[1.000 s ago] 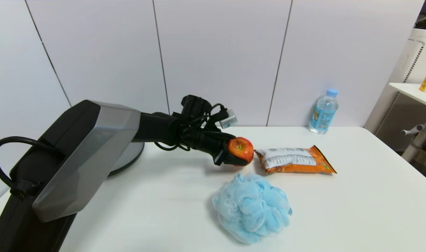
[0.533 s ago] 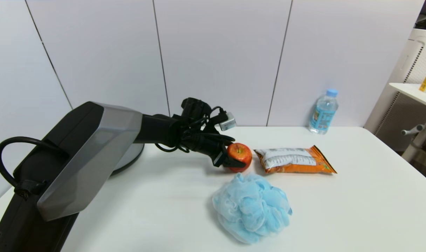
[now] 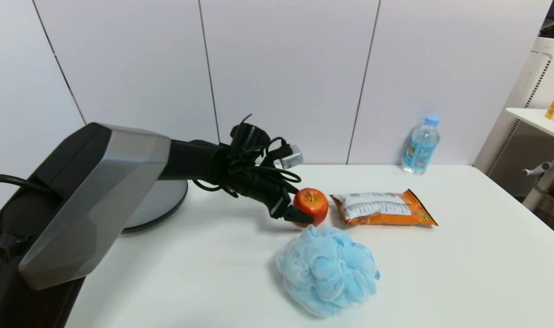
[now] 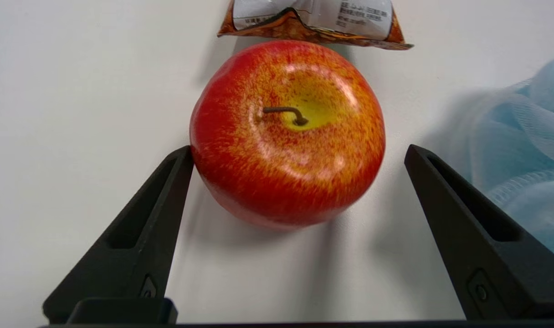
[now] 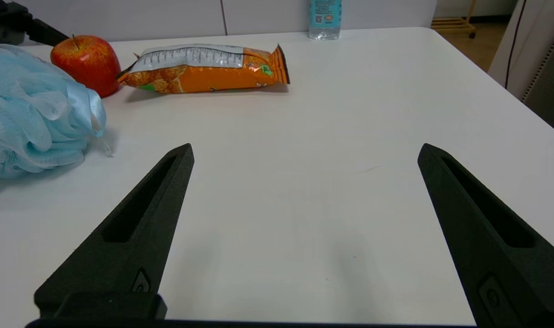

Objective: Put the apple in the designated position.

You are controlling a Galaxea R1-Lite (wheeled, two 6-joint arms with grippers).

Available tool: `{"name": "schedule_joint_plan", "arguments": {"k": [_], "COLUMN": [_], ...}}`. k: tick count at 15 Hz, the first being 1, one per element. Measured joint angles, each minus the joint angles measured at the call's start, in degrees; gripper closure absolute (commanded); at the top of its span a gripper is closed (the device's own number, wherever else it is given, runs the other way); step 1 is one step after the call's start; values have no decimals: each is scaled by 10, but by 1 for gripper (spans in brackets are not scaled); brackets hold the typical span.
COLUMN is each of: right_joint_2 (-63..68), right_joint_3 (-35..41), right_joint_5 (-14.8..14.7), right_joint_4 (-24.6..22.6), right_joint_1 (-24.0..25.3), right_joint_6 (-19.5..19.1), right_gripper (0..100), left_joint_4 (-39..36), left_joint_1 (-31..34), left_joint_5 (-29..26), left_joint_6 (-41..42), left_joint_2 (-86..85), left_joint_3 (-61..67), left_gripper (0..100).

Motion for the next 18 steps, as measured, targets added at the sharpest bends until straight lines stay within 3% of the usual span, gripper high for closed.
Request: {"name": "schedule_joint_plan", "arguments": {"k": [5,10,15,18], "right_joint_2": [0,0,0,0], "right_joint_3": [0,0,0,0], "right_joint_5": [0,0,0,0], "right_joint_4": [0,0,0,0], "right_joint_1": [0,0,0,0], "right_joint_6": [0,0,0,0], "right_gripper": [0,0,0,0], "left_joint_4": [65,63,-39,-127], "left_joint_1": [24,81,222,279], "left_joint_5": [37,130,158,185], "left_joint_6": [1,-4,-17,-73], "left_joint_2": [-123,-309,-560,-721], "left_joint_3": [106,296,561,708], "left_gripper": [0,0,0,0]}}
